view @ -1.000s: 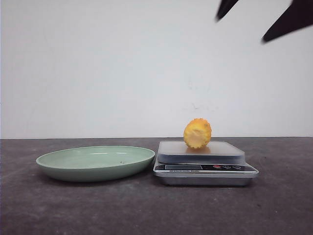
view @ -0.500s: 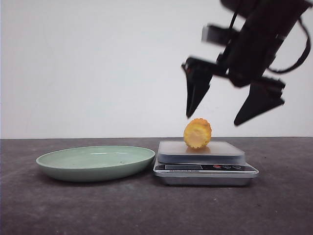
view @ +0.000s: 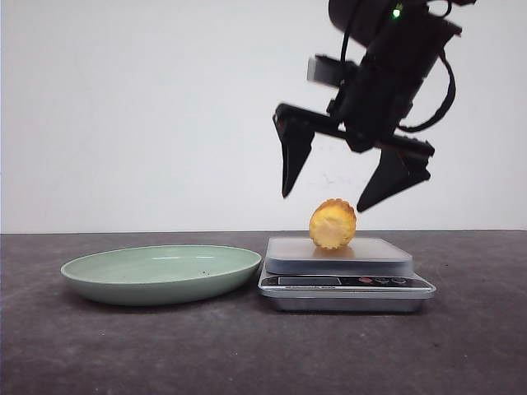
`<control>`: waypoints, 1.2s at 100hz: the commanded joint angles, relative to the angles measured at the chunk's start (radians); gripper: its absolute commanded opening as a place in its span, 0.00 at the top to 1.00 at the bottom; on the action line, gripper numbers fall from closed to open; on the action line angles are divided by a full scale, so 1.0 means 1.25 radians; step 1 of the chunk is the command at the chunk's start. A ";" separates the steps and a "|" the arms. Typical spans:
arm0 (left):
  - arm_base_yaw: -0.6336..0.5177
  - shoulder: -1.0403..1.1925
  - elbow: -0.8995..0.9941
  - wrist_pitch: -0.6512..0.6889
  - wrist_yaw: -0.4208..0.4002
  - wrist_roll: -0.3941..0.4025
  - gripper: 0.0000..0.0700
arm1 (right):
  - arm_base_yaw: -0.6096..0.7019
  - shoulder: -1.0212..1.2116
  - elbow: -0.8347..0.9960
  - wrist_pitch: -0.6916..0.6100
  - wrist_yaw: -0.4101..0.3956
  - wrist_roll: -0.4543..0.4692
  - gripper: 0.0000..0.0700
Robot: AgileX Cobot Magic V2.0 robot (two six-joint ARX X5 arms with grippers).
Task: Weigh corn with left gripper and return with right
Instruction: 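Lower the right gripper over the corn on the scale, then close the right gripper on the corn and lift it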
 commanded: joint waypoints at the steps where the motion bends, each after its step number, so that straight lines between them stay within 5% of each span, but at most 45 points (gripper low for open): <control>1: -0.006 0.003 0.007 0.007 0.001 0.009 0.21 | 0.007 0.017 0.012 -0.001 0.004 0.018 0.10; 10: -0.006 0.003 0.007 0.007 0.001 0.009 0.21 | 0.008 0.018 0.012 -0.008 0.022 0.020 0.17; 24: -0.006 0.003 0.007 0.007 0.001 0.018 0.21 | 0.008 0.018 0.012 -0.012 0.021 0.032 0.49; 52: -0.006 0.003 0.007 0.006 0.001 0.021 0.21 | 0.014 0.030 0.012 -0.030 0.021 0.054 0.54; 71: -0.006 0.003 0.007 0.006 0.001 0.023 0.21 | 0.027 0.030 0.012 -0.028 0.057 0.054 1.00; 120: -0.006 0.003 0.007 0.006 0.001 0.023 0.21 | 0.069 -0.111 0.012 -0.043 0.091 -0.008 1.00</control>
